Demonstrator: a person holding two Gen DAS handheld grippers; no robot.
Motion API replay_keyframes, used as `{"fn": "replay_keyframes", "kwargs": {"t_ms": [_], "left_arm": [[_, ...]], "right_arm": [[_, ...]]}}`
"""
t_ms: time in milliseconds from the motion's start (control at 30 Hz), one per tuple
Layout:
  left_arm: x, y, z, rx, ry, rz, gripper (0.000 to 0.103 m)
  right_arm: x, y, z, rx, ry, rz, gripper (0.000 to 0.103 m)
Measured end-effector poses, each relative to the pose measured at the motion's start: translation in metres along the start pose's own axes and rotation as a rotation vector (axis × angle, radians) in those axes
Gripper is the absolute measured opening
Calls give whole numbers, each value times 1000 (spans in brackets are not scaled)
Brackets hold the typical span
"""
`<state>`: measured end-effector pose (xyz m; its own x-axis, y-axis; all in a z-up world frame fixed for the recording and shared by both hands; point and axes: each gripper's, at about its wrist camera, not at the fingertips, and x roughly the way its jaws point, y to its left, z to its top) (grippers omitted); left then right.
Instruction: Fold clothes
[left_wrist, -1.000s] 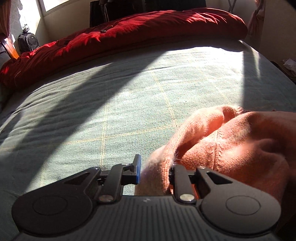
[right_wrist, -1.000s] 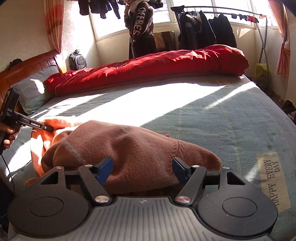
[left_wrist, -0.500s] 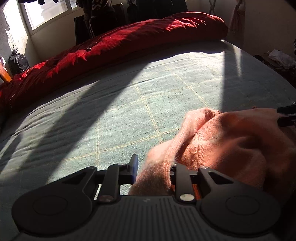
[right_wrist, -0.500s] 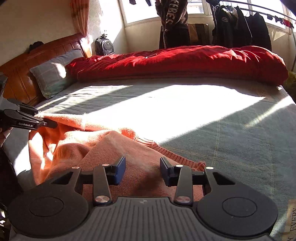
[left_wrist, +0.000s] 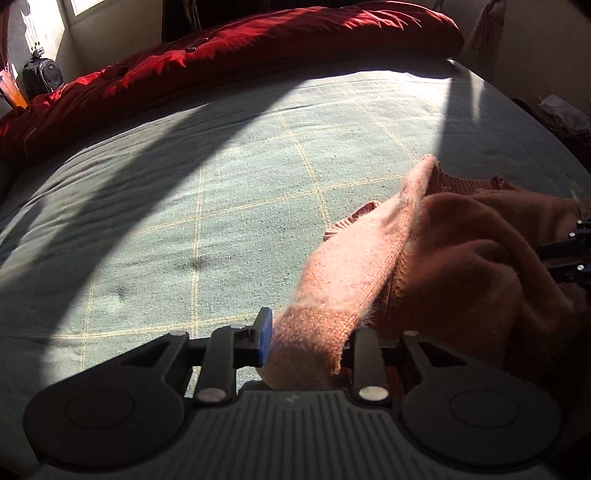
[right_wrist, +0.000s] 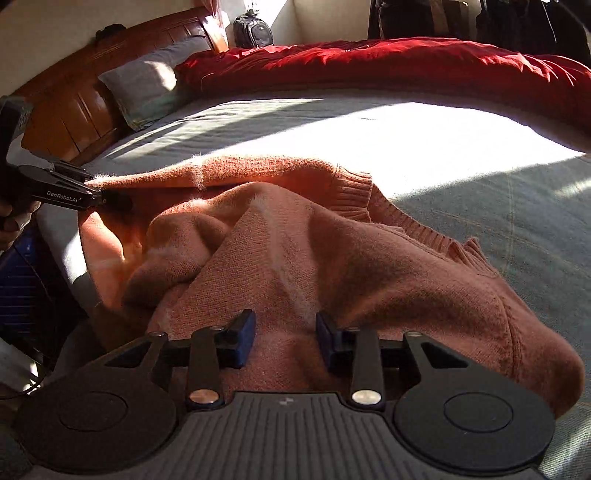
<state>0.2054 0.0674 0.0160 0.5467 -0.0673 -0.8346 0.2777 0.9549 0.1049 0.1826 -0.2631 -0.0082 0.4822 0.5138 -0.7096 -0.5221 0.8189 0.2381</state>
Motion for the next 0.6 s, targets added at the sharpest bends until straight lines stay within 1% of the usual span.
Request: {"fn": "replay_keyframes", "kwargs": {"t_ms": [33,67,100,133,233,400,500,600], "left_arm": [[-5,-3,0,12,-5,3,32],[-10,-5,-1,23,-9,6,35],[-13,-7,-1,34,-11,9,40],[-15,-8,-2,42,-13,13,42],[-17,-5,-8,22,0,19,42],[-22,4,-23,-42,18,-15,42],[-28,8,-33,-62,24,-29,42],[-36,7,-41,-53,22,-74,43]], "right_arm": [[-6,1,0,-4,-13,2,44],[-13,1,-1,-6,-27,2,50],[-19,0,-1,-8,-42,1,53],[-26,0,-2,-11,-57,0,54],[-41,-2,-4,-10,-88,-19,56],[-54,-9,-6,1,-117,-30,59],[-57,-5,-6,-5,-125,-20,59],[-54,0,-4,-20,-129,6,61]]}}
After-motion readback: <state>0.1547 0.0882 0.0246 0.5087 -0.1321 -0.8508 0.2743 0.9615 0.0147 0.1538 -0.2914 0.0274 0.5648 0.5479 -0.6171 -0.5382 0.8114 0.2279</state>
